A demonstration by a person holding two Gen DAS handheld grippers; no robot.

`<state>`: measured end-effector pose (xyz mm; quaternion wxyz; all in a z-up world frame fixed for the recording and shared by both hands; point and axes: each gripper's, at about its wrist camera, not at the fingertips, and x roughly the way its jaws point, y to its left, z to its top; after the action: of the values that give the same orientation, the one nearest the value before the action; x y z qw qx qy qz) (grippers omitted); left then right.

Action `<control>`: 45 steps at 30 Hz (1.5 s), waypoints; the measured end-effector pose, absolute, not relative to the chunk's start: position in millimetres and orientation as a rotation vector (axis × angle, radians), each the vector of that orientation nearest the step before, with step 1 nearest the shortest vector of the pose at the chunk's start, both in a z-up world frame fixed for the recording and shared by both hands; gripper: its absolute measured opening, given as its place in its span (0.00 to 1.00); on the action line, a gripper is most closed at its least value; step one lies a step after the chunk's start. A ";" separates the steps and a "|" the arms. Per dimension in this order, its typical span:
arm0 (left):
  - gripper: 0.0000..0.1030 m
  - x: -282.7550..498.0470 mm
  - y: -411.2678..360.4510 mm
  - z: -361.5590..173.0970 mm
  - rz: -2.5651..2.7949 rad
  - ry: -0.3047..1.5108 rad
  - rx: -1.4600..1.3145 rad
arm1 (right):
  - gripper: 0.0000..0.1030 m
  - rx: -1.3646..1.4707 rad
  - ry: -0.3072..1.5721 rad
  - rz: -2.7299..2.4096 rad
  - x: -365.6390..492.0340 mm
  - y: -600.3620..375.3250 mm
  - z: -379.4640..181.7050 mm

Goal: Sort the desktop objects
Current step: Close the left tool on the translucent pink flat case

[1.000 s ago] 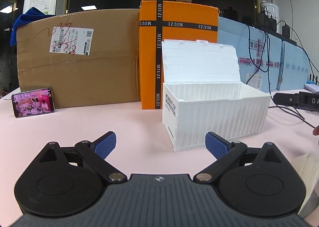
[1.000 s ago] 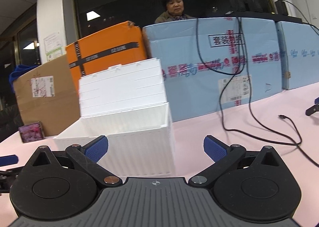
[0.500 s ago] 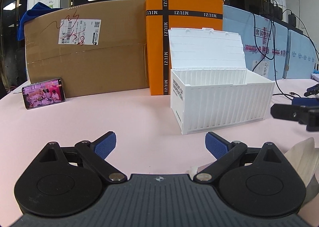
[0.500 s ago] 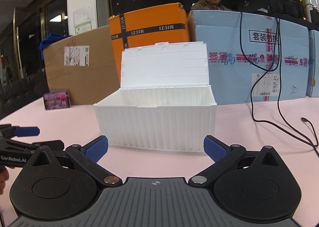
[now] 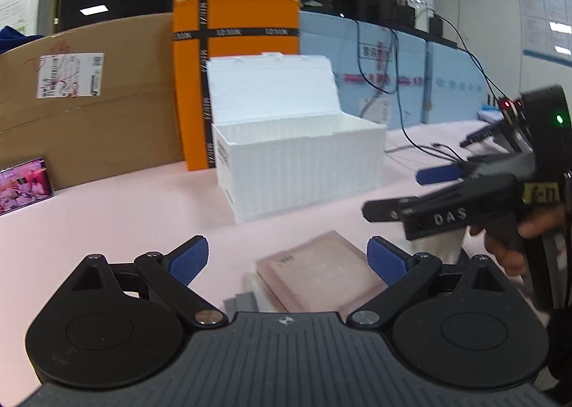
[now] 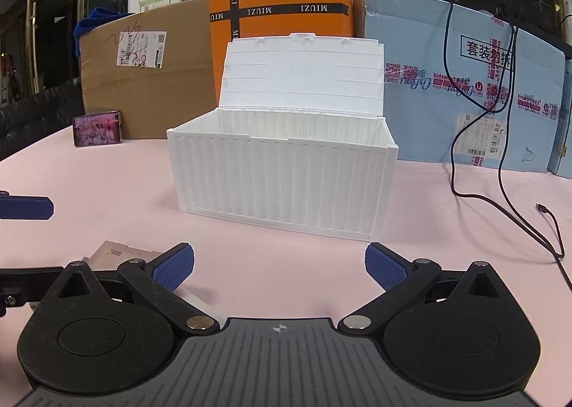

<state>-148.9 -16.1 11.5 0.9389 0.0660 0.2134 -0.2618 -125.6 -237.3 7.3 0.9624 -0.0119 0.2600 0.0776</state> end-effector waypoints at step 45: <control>0.82 -107.6 -44.7 -11.7 -0.527 0.625 0.104 | 1.00 -0.011 0.673 0.303 -104.9 -256.8 -5.8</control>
<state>-107.6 -44.7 -11.7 0.9163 0.0506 0.3038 -0.2561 -104.9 -256.8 -5.8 0.9327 -0.0051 0.3290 0.1479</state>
